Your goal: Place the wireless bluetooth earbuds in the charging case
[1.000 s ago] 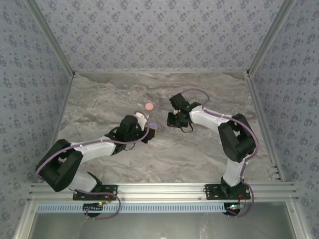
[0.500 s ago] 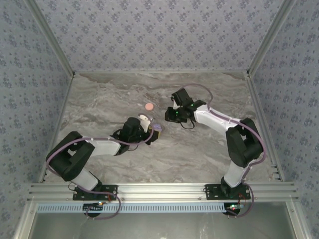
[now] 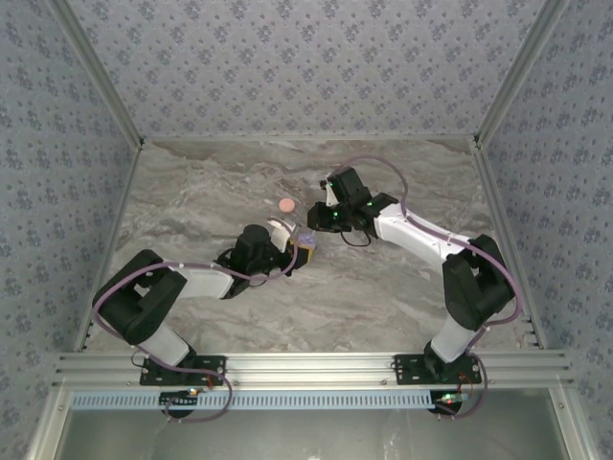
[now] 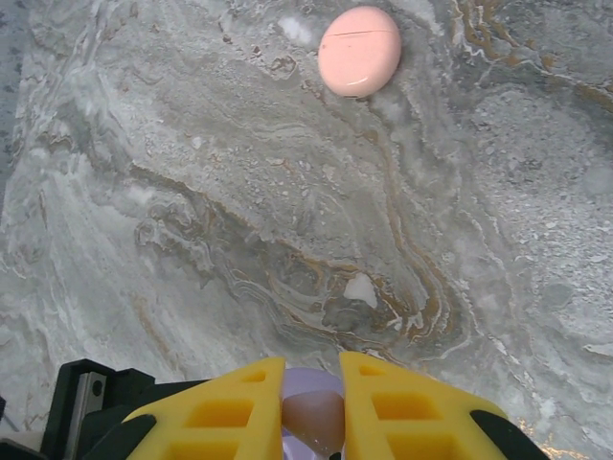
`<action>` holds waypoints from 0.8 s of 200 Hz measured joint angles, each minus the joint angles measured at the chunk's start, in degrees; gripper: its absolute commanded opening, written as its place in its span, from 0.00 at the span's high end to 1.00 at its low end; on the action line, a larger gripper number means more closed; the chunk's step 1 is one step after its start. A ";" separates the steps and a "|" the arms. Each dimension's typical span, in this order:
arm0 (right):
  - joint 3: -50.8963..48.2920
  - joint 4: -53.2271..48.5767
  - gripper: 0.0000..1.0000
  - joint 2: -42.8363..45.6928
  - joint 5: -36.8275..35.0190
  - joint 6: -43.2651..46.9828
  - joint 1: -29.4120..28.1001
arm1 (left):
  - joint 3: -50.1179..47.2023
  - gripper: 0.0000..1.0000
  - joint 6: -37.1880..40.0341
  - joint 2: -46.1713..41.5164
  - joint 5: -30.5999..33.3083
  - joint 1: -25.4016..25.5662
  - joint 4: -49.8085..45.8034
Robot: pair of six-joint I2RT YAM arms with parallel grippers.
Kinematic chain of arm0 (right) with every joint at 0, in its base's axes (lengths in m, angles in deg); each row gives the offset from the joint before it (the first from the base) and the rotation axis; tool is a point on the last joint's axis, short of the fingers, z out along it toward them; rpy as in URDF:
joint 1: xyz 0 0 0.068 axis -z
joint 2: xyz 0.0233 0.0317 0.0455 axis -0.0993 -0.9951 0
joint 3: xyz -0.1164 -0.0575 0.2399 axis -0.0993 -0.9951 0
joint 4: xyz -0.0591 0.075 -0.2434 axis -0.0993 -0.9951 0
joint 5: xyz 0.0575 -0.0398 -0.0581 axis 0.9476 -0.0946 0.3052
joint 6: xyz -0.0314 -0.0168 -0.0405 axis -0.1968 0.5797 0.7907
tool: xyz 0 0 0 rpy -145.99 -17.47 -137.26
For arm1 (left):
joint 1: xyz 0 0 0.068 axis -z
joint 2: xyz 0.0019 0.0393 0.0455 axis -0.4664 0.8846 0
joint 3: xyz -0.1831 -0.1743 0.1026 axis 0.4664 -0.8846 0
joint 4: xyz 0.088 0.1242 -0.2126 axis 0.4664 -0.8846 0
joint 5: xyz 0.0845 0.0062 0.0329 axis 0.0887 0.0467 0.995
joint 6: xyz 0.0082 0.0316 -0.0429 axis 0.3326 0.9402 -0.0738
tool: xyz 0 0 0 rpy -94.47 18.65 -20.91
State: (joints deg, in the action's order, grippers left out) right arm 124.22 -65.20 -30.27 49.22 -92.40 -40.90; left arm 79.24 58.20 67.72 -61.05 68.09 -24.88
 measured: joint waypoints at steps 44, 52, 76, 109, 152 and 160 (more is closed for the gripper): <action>0.00 0.66 0.79 0.46 0.17 0.17 -0.44 | 0.02 0.90 -0.26 1.29 0.00 0.00 0.24; 0.00 0.70 0.79 0.48 0.17 0.20 -0.48 | 0.02 0.90 -0.50 1.44 0.00 0.00 0.26; 0.00 0.72 0.79 0.48 0.15 0.22 -0.68 | 0.13 0.90 -1.14 1.46 0.00 0.00 0.26; 0.00 0.72 0.79 0.48 0.17 0.68 -0.98 | 0.44 0.90 -1.79 1.46 0.00 0.00 0.24; 0.00 0.72 0.79 0.48 0.17 1.22 -1.22 | 1.70 0.90 -2.60 1.46 0.00 0.00 0.09; 0.00 0.72 0.79 0.48 0.17 1.25 -1.22 | 1.95 0.90 -2.67 1.46 0.02 0.00 0.07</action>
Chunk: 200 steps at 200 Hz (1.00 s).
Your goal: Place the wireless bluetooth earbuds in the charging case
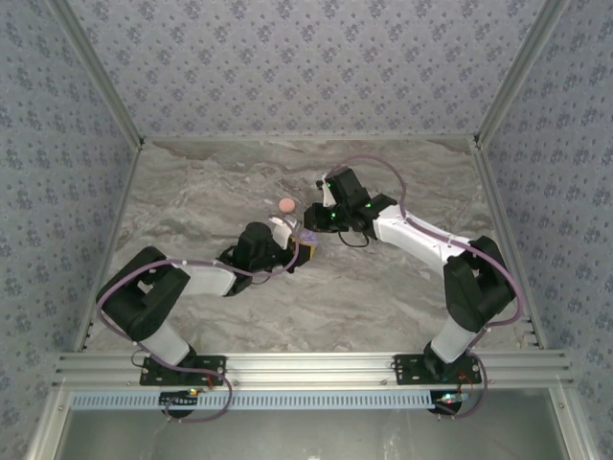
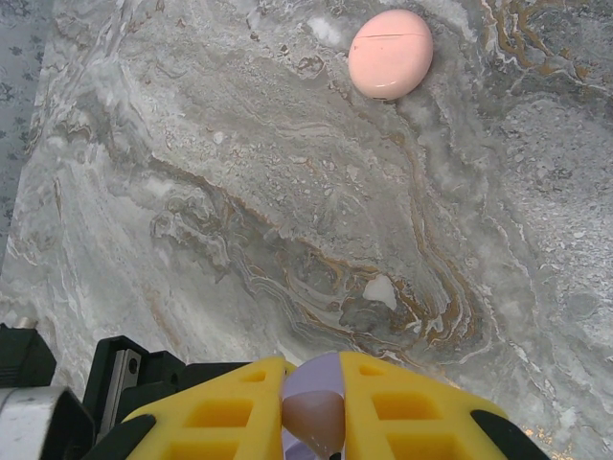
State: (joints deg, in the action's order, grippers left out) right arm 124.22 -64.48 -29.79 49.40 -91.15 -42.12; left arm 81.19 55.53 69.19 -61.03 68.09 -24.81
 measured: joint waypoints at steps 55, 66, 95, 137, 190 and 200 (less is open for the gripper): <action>0.00 0.00 0.79 0.00 -0.02 0.44 -0.26 | 0.42 0.90 -0.48 -0.13 -0.02 0.00 -0.13; 0.00 0.00 0.79 0.00 -0.04 0.48 -0.33 | 0.42 0.90 -0.61 -0.15 0.00 0.00 -0.13; 0.00 0.00 0.79 0.00 -0.07 0.92 -0.50 | 0.42 0.90 -1.05 -0.79 0.02 0.00 -0.17; -0.02 0.02 0.79 0.02 -0.07 1.33 -0.66 | 0.70 0.90 -1.49 -1.86 0.07 0.00 -0.59; -0.02 0.00 0.79 0.68 -0.55 1.75 -0.92 | 0.76 0.90 -2.12 -2.08 0.42 0.00 -1.01; -0.02 0.00 0.79 0.87 -0.70 1.97 -1.03 | 0.76 0.90 -2.34 -2.08 0.50 0.00 -1.01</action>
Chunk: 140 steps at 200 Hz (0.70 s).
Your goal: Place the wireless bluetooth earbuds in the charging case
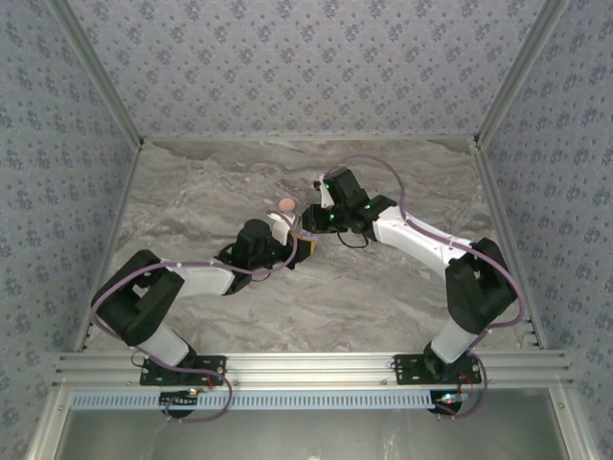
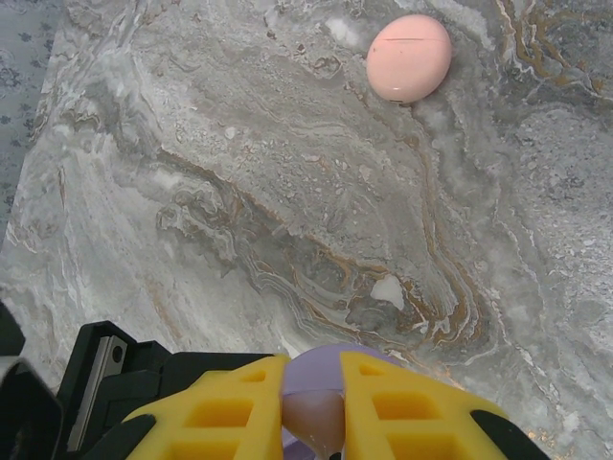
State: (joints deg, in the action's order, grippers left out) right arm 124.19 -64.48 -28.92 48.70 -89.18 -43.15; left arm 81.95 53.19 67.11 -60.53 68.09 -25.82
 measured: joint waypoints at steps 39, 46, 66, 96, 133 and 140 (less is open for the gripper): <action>0.00 0.02 0.79 0.44 -0.11 1.05 -0.37 | 0.13 0.90 -0.61 -0.22 0.61 -0.04 -0.59; 0.00 0.02 0.79 0.52 -0.20 1.09 -0.44 | 0.13 0.90 -0.63 -0.33 0.61 -0.04 -0.72; 0.00 0.04 0.79 0.61 -0.50 1.46 -0.52 | 0.31 0.91 -0.63 -0.61 0.61 -0.04 -1.16; 0.00 0.07 0.79 0.66 -0.63 1.90 -0.70 | 0.33 0.91 -0.63 -1.07 0.61 -0.04 -1.75; 0.00 0.22 0.79 0.66 -0.68 2.21 -0.81 | 0.33 0.91 -0.63 -1.51 0.59 -0.04 -2.21; 0.00 0.24 0.79 0.66 -0.68 2.34 -0.83 | 0.33 0.91 -0.61 -1.51 0.59 -0.04 -2.21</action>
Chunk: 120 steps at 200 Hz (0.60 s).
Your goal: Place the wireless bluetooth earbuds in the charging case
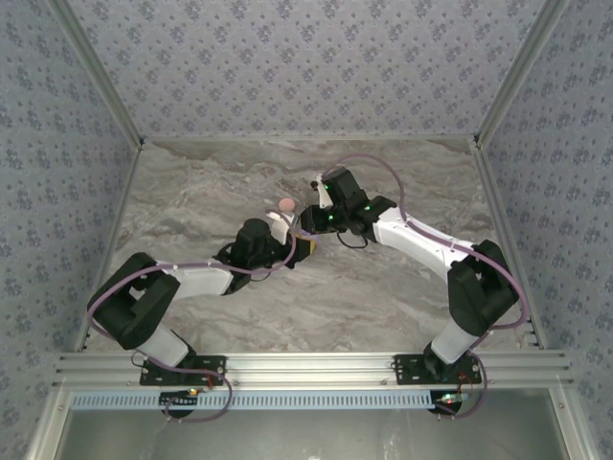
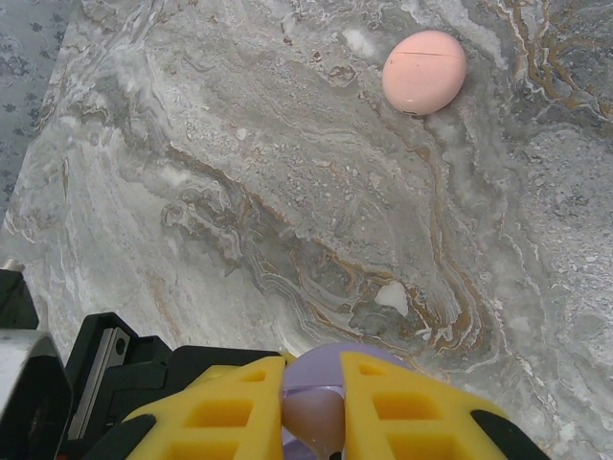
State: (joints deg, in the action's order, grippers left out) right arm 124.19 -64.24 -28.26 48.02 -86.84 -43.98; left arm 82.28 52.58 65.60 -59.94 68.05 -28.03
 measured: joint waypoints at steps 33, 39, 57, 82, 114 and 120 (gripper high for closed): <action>0.00 0.17 0.79 0.00 0.04 0.07 -0.02 | 0.00 0.91 -0.02 -0.61 0.07 0.00 -0.22; -0.02 0.02 0.79 0.00 0.02 0.07 -0.07 | 0.00 0.91 0.00 -0.79 0.17 0.00 -0.11; -0.09 0.00 0.80 0.07 0.04 0.17 -0.24 | 0.00 0.91 -0.02 -1.25 0.44 -0.04 -0.17; -0.11 0.02 0.79 0.20 0.07 0.22 -0.28 | 0.00 0.91 -0.02 -1.49 0.44 -0.07 -0.31; -0.13 0.13 0.78 0.24 0.24 0.22 -0.28 | 0.00 0.91 -0.02 -1.49 0.44 -0.07 -0.35; -0.17 0.13 0.78 0.26 0.26 0.24 -0.28 | 0.00 0.91 -0.02 -1.49 0.44 -0.07 -0.35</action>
State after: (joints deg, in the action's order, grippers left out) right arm 124.02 -64.11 -28.00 48.28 -86.60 -44.27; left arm 82.28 52.56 64.12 -59.50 67.98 -28.38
